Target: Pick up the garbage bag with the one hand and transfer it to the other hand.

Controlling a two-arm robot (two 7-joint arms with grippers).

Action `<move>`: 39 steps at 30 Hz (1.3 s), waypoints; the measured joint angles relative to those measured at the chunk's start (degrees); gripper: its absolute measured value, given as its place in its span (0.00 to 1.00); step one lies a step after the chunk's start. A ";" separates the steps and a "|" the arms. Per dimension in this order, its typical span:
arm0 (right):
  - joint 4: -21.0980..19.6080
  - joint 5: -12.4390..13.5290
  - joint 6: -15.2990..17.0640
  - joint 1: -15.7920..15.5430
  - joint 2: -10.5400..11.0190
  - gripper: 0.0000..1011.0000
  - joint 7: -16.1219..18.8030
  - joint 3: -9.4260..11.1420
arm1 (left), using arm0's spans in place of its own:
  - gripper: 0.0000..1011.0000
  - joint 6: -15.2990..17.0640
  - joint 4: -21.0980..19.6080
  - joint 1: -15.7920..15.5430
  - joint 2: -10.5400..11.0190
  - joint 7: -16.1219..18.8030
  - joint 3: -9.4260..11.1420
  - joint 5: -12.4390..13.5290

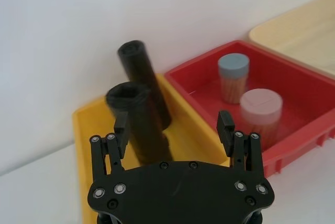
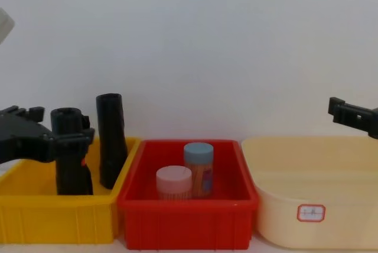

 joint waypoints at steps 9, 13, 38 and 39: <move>0.00 0.00 0.00 0.00 0.00 0.99 0.00 0.00 | 0.99 2.32 1.80 -1.09 0.07 0.25 -1.54 -0.61; 0.00 0.00 0.00 0.00 0.00 0.99 0.00 0.00 | 0.99 3.38 3.37 -2.29 -0.09 0.35 -1.62 -0.24; 0.00 0.00 0.00 0.00 0.00 0.99 0.00 0.00 | 0.99 6.50 12.44 -9.87 -4.29 -2.08 1.43 2.15; 0.00 0.00 0.00 0.00 0.00 0.99 0.00 0.00 | 0.99 6.54 12.70 -10.08 -4.44 -2.20 1.51 2.19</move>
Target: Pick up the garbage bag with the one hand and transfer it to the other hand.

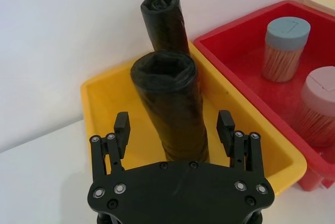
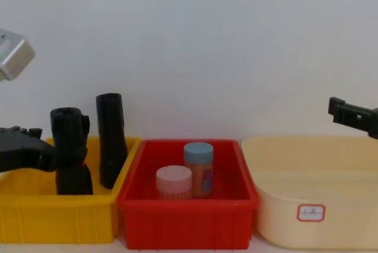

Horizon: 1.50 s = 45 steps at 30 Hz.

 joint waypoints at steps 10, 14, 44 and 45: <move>0.00 0.00 0.00 -0.01 0.00 0.99 0.00 0.00 | 0.99 0.33 3.49 -2.95 -2.36 -0.35 0.98 0.91; 0.00 0.00 0.00 0.00 0.00 0.99 0.00 0.00 | 0.98 0.35 4.53 -3.87 -3.09 -0.34 1.39 1.47; -0.29 0.43 0.47 0.65 1.03 0.99 3.08 -0.41 | 0.46 -3.04 0.41 -3.00 -1.22 -3.65 0.83 3.76; -0.37 0.50 0.57 0.77 1.21 0.99 3.43 -0.46 | 0.46 -3.13 0.11 -2.92 -1.04 -3.77 0.67 3.75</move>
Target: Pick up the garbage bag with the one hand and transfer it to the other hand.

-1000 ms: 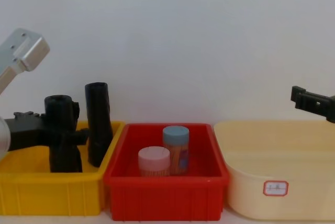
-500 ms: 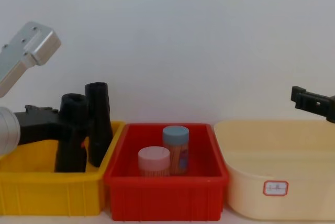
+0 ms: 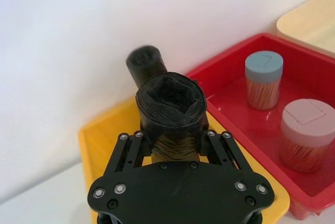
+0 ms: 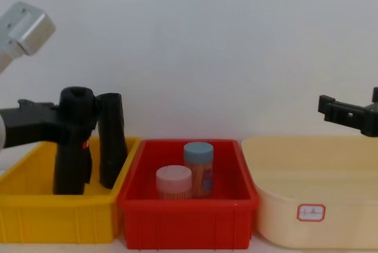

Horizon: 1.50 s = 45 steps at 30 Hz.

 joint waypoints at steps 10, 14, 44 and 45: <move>-1.25 1.00 1.91 1.69 2.47 0.99 5.44 -0.82 | 0.42 -0.44 -4.51 0.16 2.66 -3.02 -2.52 -1.39; -1.63 1.64 2.80 2.62 3.60 0.99 7.97 -1.34 | 0.42 -0.23 -6.07 -0.38 3.39 -5.07 -3.32 -2.73; 0.01 9.10 10.42 14.88 10.24 0.99 30.09 -8.46 | 0.42 4.83 -11.29 -8.03 1.74 -20.65 1.60 -13.25; 0.15 9.20 10.57 15.21 10.29 0.99 30.42 -8.61 | 0.42 4.94 -11.32 -8.20 1.61 -20.96 1.83 -13.48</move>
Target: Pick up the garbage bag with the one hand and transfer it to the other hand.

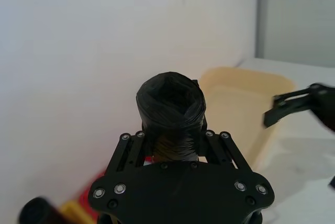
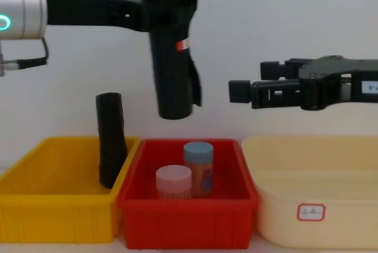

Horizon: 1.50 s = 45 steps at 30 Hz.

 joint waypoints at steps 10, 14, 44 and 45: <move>1.59 0.49 1.97 3.21 -0.02 0.99 1.19 -1.31 | 0.42 0.91 -0.20 -1.41 -1.12 -2.29 2.04 -1.54; 2.03 0.37 2.80 3.95 -0.06 0.99 0.07 -1.45 | 0.42 1.11 -0.24 -1.70 -1.35 -2.75 2.43 -1.84; 8.37 -2.33 0.97 9.39 -4.24 0.99 -4.37 -5.34 | 0.42 1.56 -0.35 -2.38 -1.88 -3.85 3.45 -2.61; 8.57 -2.36 0.82 9.54 -4.42 0.99 -4.40 -5.49 | 0.42 1.56 -0.34 -2.38 -1.88 -3.85 3.45 -2.61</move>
